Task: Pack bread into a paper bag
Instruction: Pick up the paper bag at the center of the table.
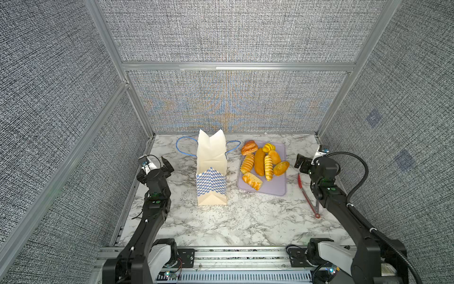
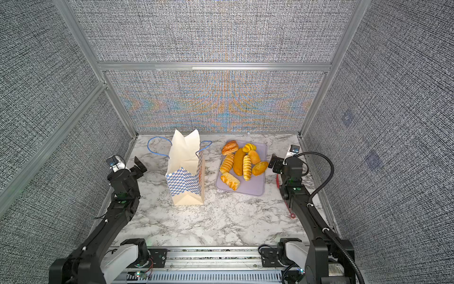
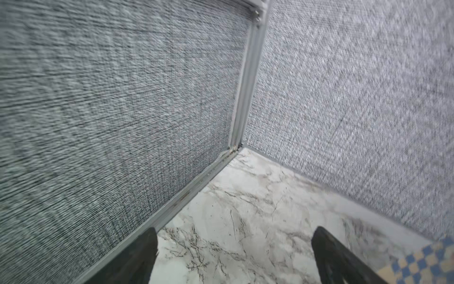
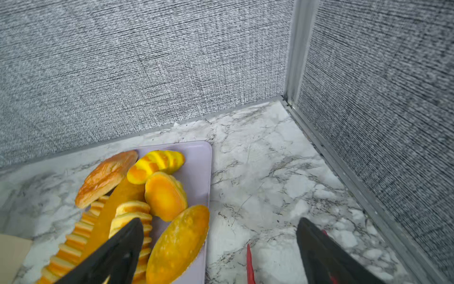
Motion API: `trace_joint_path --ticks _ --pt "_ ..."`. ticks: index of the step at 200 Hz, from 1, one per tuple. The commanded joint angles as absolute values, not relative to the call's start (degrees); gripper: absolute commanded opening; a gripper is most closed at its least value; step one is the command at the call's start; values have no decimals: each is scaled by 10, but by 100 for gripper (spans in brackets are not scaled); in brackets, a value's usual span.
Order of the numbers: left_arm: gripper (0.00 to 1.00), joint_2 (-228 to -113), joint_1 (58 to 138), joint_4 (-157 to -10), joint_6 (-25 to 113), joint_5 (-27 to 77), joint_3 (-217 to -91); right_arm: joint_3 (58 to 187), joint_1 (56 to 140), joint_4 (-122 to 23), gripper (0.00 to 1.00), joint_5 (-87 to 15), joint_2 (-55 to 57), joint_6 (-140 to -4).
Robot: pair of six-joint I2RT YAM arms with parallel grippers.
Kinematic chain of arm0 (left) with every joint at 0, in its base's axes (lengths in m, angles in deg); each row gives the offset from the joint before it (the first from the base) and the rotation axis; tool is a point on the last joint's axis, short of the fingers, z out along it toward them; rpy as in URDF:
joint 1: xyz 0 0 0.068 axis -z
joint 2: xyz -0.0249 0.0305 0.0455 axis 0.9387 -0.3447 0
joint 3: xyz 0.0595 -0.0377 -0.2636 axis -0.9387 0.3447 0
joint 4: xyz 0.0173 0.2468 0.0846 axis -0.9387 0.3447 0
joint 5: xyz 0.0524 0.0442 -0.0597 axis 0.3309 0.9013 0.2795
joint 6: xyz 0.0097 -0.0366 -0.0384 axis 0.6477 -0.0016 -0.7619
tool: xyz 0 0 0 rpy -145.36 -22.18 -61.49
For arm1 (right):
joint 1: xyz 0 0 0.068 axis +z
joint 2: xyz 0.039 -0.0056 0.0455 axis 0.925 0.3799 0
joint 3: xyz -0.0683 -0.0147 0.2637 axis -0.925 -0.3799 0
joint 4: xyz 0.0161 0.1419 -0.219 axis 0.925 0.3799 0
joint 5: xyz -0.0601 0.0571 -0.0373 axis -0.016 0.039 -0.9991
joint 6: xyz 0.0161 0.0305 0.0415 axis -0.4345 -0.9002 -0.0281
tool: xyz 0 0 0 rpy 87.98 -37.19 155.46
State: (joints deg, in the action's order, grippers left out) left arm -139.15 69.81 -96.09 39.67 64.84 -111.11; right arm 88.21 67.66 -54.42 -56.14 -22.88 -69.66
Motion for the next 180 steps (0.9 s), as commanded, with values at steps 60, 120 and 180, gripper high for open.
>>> trace_joint_path --ticks 60,120,180 --pt "98 -1136 696 -407 238 453 -1224 1027 642 -71 96 -409 -269 -798" --pt "98 -1155 697 -283 268 262 -1334 1003 634 41 99 -476 -321 -803" --pt "98 -1203 697 -248 309 199 -1390 978 632 36 99 -441 -306 -827"
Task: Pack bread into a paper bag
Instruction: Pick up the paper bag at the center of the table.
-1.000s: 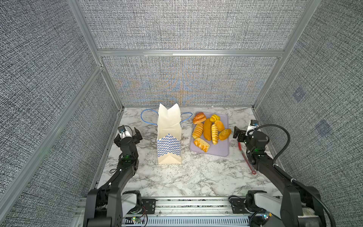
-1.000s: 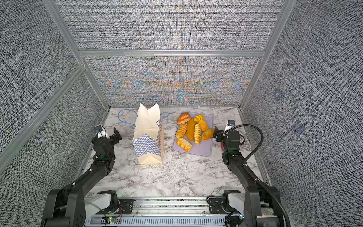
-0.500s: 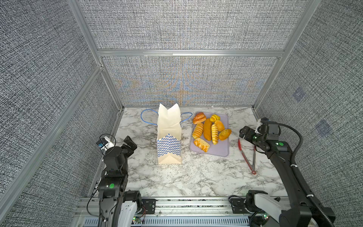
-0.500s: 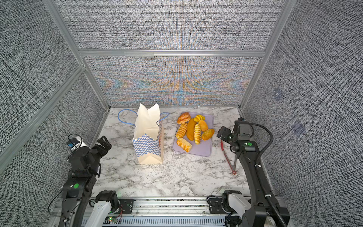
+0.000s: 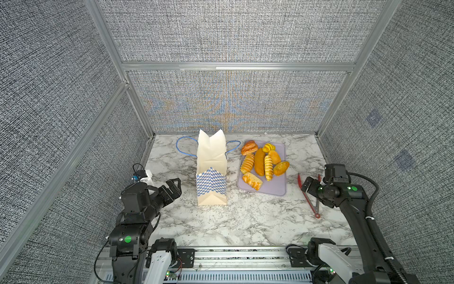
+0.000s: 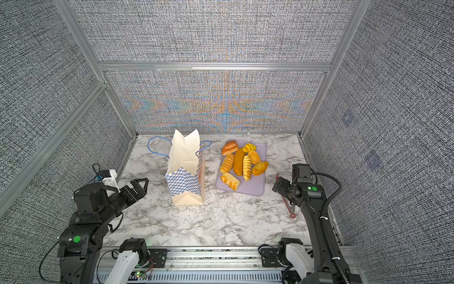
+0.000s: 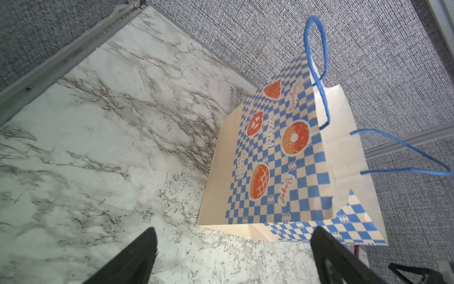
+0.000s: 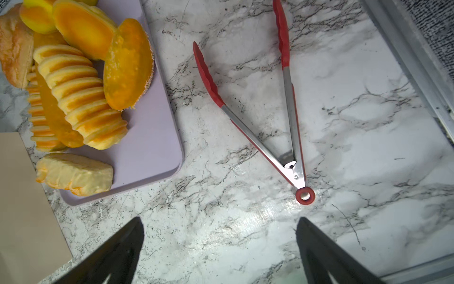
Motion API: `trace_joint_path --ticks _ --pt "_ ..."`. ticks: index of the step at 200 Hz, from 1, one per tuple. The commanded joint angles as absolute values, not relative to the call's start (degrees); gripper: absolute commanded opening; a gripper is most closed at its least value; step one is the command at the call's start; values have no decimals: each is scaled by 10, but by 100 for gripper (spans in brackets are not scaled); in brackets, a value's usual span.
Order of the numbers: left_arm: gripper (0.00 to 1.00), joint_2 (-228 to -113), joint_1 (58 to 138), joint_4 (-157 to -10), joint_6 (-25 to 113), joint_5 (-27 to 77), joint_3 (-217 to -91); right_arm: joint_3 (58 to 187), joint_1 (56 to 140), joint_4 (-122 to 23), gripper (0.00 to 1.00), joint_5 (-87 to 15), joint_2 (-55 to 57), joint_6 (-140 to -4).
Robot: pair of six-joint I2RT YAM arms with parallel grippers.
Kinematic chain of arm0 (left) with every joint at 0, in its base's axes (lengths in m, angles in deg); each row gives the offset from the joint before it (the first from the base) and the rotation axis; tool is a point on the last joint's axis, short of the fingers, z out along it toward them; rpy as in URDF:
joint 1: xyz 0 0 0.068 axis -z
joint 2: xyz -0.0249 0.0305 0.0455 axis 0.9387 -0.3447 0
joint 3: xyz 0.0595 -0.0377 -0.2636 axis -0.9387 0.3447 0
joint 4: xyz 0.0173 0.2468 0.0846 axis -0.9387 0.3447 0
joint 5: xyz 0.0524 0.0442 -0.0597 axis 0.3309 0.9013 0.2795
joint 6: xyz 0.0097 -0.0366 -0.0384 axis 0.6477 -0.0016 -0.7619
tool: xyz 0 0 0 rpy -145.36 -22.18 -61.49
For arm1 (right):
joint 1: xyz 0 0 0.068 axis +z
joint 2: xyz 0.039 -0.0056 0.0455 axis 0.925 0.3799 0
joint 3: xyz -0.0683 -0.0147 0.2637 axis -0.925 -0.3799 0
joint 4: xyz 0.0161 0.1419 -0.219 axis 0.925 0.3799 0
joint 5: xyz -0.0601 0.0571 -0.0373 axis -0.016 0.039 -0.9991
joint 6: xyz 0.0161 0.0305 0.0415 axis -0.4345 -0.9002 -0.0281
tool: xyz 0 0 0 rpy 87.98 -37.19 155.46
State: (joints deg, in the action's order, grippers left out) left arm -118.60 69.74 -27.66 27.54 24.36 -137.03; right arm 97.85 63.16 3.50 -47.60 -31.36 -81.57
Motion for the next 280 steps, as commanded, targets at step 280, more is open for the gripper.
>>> trace_joint_path --ticks 280 --pt "62 -1650 839 -331 418 249 -1629 1049 798 50 94 -594 -242 -840"
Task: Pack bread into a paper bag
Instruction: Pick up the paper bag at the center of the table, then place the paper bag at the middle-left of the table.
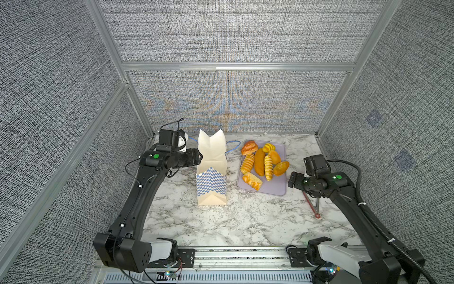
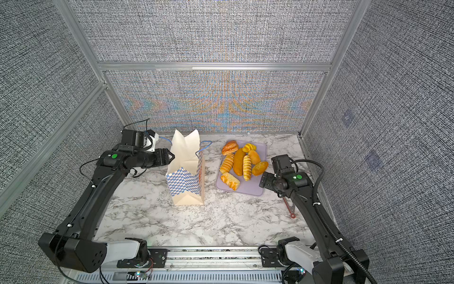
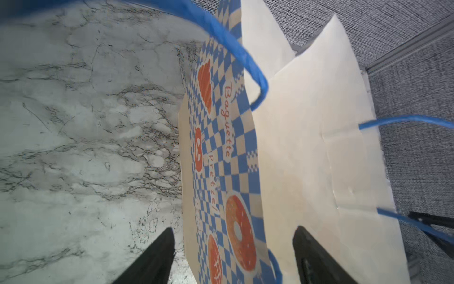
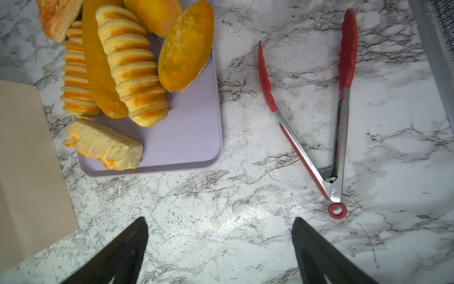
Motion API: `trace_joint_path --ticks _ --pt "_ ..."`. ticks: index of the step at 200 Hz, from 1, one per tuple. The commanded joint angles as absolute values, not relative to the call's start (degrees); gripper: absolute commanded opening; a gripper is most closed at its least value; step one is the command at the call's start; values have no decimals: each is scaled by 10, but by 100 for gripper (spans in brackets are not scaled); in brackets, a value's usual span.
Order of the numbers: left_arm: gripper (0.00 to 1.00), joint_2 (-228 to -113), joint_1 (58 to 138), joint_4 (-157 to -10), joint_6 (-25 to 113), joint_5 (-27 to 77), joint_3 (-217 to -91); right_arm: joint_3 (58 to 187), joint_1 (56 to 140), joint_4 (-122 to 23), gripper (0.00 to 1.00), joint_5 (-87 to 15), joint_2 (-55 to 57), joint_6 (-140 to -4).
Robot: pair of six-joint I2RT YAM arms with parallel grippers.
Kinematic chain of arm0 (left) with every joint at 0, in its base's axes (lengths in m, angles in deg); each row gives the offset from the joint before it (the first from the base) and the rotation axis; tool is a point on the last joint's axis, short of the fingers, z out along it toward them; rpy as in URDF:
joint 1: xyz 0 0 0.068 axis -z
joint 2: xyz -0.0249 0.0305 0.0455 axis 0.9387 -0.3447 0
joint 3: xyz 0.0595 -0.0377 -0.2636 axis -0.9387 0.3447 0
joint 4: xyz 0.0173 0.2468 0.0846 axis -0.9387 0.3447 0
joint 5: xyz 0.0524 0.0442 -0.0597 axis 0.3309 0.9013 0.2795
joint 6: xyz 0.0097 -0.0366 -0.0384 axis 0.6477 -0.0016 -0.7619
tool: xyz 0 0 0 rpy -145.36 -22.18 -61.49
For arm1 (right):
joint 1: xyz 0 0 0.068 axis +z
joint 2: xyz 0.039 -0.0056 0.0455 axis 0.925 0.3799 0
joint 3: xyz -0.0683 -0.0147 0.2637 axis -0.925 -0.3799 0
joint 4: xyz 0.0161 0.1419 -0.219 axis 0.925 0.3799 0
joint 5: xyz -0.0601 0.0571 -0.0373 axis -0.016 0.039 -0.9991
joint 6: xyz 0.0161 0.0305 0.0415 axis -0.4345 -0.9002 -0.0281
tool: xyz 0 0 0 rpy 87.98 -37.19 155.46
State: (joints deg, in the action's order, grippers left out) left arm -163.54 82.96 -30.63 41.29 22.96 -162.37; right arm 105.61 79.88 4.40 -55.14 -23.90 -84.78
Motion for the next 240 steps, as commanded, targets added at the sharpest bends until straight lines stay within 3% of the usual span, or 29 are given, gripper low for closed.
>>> trace_joint_path --ticks 1,35,54,81,107,161,233,240 --pt "61 -1651 839 -331 417 249 -1629 1048 798 49 94 -594 -242 -839" --pt "21 -1659 845 -348 408 260 -1621 1036 798 31 93 -587 -261 -820" --pt "0 -1656 845 -357 404 269 -1619 1036 798 25 84 -551 -259 -802" --pt "0 -1654 845 -364 414 299 -1632 1042 798 23 74 -503 -236 -787" --pt "0 -1668 843 -346 431 326 -1668 1047 798 29 74 -506 -217 -778" --pt "0 -1682 814 -328 429 351 -1681 1027 721 10 89 -495 -217 -746" --pt "0 -1665 760 -338 441 328 -1643 975 541 -35 94 -439 -171 -701" --pt "4 -1664 759 -340 442 322 -1641 975 530 -38 94 -437 -160 -700"
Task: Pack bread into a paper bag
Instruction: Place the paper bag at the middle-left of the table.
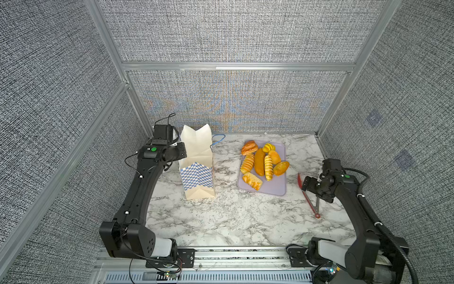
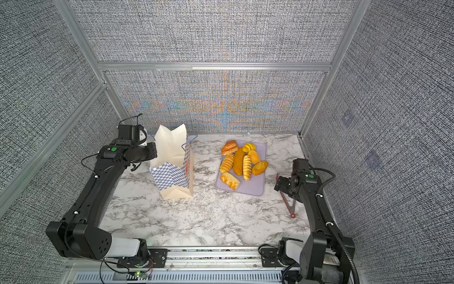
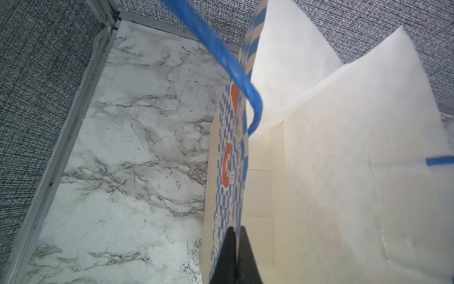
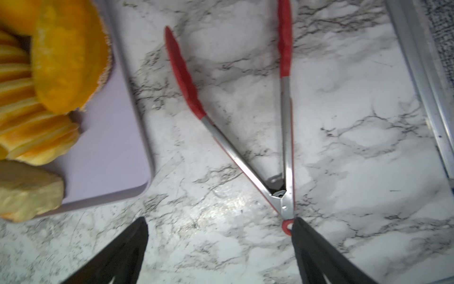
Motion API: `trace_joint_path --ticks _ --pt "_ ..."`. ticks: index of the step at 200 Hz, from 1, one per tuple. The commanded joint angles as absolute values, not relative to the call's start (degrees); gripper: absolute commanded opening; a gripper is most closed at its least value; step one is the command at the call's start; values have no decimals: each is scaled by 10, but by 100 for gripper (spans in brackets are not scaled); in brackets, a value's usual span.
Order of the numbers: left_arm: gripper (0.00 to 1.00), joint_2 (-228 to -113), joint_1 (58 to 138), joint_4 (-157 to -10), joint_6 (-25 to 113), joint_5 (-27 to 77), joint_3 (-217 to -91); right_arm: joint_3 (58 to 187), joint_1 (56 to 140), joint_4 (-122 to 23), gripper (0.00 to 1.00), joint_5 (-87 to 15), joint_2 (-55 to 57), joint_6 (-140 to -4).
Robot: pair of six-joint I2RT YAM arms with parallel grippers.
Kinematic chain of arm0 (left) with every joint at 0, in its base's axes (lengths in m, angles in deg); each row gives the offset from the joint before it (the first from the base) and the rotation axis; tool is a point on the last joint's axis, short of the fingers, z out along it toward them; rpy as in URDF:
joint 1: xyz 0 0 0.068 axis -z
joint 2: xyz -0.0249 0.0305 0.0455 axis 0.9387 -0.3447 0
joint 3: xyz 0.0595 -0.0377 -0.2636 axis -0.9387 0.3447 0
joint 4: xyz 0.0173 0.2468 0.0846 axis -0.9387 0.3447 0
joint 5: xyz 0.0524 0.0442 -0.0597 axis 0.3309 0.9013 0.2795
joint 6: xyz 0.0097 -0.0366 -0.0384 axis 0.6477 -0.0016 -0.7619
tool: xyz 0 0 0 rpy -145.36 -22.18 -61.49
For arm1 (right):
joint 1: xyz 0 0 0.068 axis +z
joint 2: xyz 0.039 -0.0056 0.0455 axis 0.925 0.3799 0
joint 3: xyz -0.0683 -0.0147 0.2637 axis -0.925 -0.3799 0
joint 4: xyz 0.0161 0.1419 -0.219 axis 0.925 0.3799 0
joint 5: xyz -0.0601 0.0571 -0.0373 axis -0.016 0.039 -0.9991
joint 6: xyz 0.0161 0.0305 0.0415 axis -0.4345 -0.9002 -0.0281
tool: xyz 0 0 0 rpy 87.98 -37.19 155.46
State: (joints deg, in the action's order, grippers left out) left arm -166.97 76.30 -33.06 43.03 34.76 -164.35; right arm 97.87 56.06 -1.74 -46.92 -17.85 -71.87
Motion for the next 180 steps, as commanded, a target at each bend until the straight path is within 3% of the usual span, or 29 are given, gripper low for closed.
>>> trace_joint_path --ticks 1,10,27,36,52,72,95,180 --pt "5 -1664 758 -340 442 321 -1641 974 529 -38 94 -437 -158 -699" --pt "18 -1662 757 -343 443 314 -1640 977 521 -37 94 -440 -140 -698" --pt "53 -1656 756 -351 443 296 -1632 980 513 -39 94 -446 -108 -696" --pt "65 -1649 756 -356 443 290 -1626 980 512 -41 94 -453 -96 -694" --pt "82 -1636 755 -363 441 283 -1617 983 509 -49 94 -459 -79 -688" --pt "94 -1619 753 -371 434 268 -1601 985 506 -59 95 -451 -49 -681" --pt "98 -1599 751 -375 432 260 -1587 981 505 -78 95 -447 -16 -677" --pt "98 -1523 724 -381 418 214 -1551 983 558 -98 92 -385 10 -689"
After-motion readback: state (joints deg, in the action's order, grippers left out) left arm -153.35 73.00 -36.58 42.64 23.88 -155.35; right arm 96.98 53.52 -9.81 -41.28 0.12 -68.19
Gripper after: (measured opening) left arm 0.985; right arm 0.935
